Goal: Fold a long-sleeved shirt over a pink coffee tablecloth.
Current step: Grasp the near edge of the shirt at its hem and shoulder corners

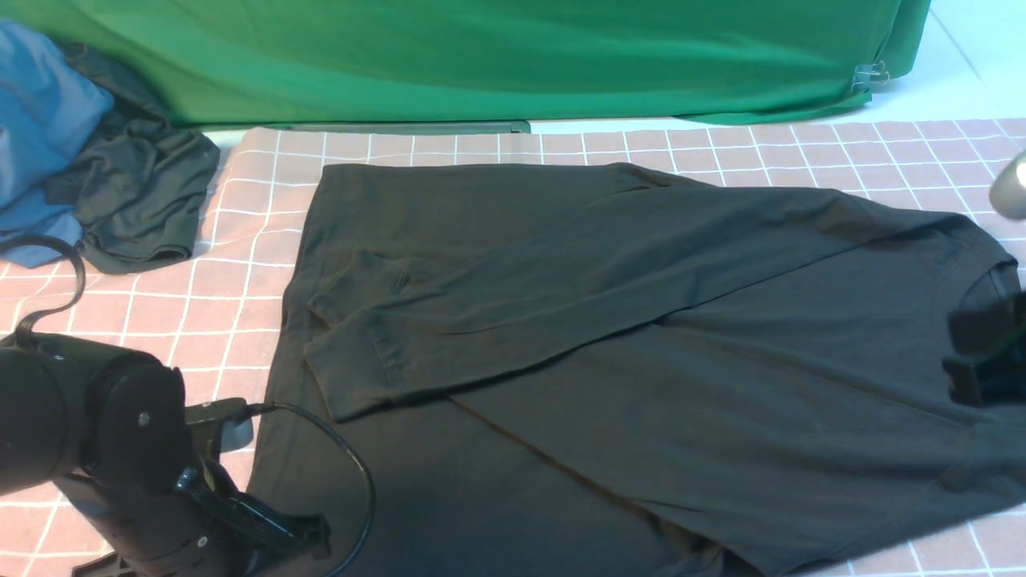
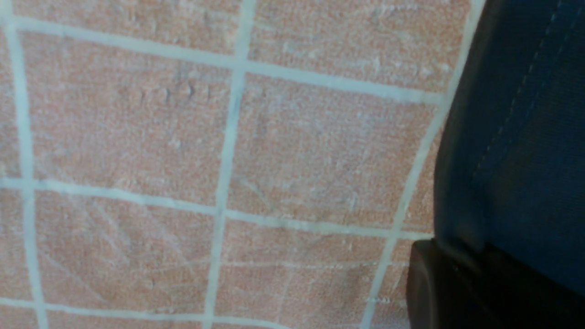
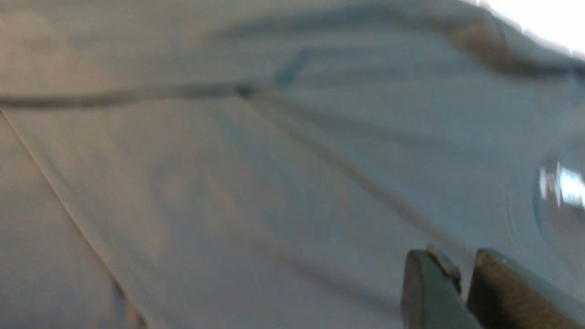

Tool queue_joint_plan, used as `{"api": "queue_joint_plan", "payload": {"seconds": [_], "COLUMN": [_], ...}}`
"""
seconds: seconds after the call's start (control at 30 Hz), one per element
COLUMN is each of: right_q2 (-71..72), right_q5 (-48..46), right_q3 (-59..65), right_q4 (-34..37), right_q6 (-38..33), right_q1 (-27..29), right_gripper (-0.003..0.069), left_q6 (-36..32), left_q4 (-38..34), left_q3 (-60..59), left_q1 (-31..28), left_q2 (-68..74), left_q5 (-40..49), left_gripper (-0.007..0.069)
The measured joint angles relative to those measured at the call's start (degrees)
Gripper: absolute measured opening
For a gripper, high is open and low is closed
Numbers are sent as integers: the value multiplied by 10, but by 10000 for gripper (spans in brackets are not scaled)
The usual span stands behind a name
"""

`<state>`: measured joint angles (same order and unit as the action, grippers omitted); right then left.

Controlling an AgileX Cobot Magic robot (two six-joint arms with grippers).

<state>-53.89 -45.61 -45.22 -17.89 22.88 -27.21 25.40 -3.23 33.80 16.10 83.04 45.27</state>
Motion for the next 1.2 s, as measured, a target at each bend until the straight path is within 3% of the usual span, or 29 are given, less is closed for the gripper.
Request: {"api": "queue_joint_plan", "payload": {"seconds": [0.13,0.27,0.4,0.57,0.77,0.87,1.03,1.2], "right_q2": [-29,-63,-109,-162,-215,-238,-258,-259], "right_q5": [-150,-223,-237,-215,-132,-106,-89,-86], "right_q3": [-47,-76,-73,-53,-11,-4,-1,-1], "right_q4": [35,87,155,188,286,264,148,150], "right_q6": [-51,-110,-155,-181,-272,-277,-160,-170], "right_q1": [0,0,0,0,0,1,48,125], "right_gripper": [178,178,178,197,331,411,439,449], "left_q6": [20,60,74,76,73,73,73,73], "left_q4": [38,76,94,103,108,115,118,118], "left_q3": [-4,-4,-4,-4,-5,-5,-5,-5], "left_q1": [0,0,0,0,0,0,0,0], "left_q2": [-44,-123,-193,-235,-239,-239,-239,-239], "left_q5": [15,46,86,110,116,115,115,116], "left_gripper": [45,45,46,46,46,46,46,46]}}
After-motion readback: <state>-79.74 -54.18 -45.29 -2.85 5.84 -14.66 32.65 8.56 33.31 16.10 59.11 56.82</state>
